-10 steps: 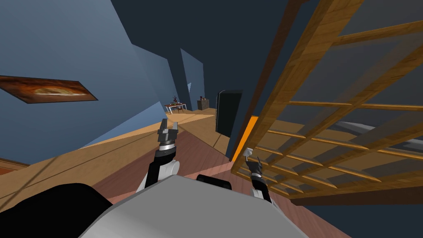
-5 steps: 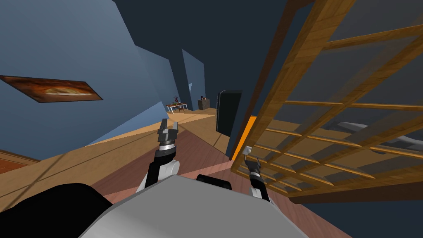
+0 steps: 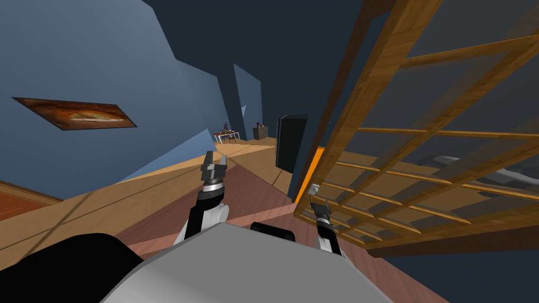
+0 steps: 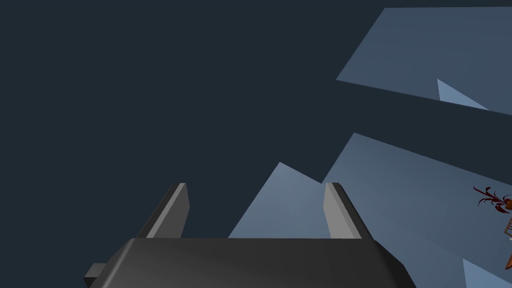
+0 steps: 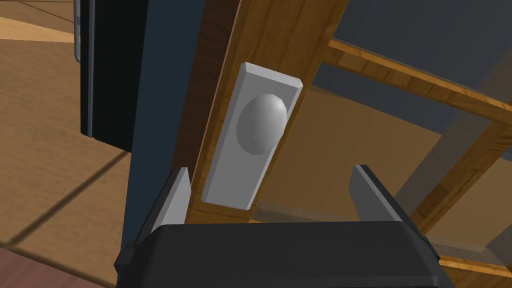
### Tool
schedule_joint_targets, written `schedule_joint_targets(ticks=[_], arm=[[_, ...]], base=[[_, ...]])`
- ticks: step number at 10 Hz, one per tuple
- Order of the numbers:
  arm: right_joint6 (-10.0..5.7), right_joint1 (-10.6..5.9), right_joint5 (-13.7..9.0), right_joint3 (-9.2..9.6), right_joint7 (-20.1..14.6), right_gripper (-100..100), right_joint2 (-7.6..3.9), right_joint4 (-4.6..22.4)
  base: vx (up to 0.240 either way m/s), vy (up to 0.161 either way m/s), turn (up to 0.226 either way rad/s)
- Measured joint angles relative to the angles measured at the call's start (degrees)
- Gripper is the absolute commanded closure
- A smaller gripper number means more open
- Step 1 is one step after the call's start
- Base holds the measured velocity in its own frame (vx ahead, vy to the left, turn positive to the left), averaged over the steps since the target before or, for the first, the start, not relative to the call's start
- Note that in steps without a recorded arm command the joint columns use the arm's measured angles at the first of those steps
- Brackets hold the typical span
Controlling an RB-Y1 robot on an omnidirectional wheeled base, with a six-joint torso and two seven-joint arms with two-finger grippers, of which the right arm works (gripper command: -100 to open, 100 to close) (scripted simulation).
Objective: Pull the door open
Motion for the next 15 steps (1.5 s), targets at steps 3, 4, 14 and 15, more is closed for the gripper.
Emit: schedule_joint_targets(ticks=[3, 4, 14, 15], arm=[[0.32, 0.0, -1.4, 0.96, -4.3, -100, 0.27, -0.6], [0.42, -0.05, -1.8, 1.24, -5.8, -100, 0.33, -0.7], [0.29, 1.24, -4.8, 1.88, -15.1, -100, -1.2, -1.3], [-1.08, 0.74, -5.0, 1.71, -16.3, -100, -2.06, 1.0]], base=[[-0.064, -0.014, 0.022], [-0.066, -0.012, 0.025], [0.069, -0.004, 0.062], [0.209, -0.002, 0.093]])
